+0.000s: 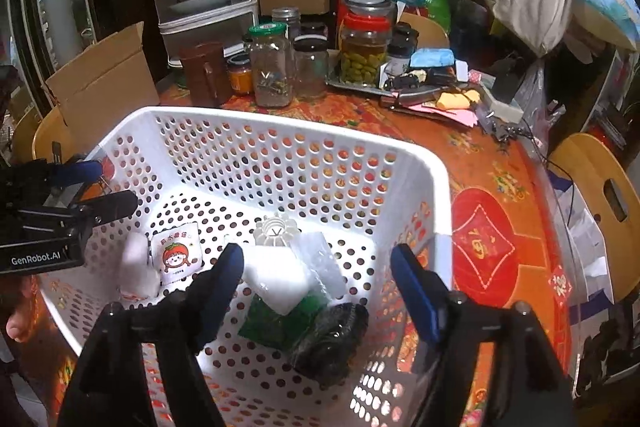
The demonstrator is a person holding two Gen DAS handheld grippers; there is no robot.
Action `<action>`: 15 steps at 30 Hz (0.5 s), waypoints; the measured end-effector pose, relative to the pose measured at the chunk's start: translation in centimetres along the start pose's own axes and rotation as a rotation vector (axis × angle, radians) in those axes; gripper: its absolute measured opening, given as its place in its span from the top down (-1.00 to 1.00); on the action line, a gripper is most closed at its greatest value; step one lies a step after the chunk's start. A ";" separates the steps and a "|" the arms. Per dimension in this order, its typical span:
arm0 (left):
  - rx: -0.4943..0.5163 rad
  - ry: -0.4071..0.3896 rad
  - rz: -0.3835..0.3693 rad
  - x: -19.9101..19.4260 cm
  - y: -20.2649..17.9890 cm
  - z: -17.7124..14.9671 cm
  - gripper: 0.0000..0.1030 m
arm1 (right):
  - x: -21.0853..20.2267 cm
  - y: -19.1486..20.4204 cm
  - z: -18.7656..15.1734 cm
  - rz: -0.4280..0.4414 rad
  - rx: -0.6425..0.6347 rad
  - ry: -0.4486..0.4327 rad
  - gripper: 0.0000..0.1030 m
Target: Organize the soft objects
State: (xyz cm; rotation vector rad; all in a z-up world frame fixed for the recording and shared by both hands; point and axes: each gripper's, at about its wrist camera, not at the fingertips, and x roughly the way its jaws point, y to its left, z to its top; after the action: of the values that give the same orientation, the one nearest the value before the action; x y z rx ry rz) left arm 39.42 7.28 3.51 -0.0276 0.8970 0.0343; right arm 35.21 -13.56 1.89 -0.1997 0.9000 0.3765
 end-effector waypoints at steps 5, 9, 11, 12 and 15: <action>-0.024 -0.057 -0.030 -2.9 0.4 -0.5 -1.00 | -1.8 -0.2 -0.3 0.041 0.010 -0.019 -0.95; -0.025 -0.102 -0.011 -5.5 0.5 -1.5 -1.00 | -3.6 0.0 -0.9 0.034 0.015 -0.049 -0.99; -0.027 -0.126 -0.016 -7.0 0.4 -2.3 -1.00 | -4.4 0.2 -1.5 0.035 0.014 -0.059 -1.00; -0.029 -0.134 -0.018 -7.7 0.4 -2.8 -1.00 | -4.9 0.4 -1.9 0.033 0.007 -0.066 -1.00; -0.031 -0.164 -0.033 -10.1 0.4 -4.5 -1.00 | -6.6 0.8 -3.2 0.021 0.007 -0.075 -1.00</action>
State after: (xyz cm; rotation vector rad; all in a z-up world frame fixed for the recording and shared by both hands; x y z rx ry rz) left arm 29.61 7.30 8.57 -0.0672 0.7320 0.0193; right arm 28.88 -15.42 5.16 -0.1692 0.8299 0.3981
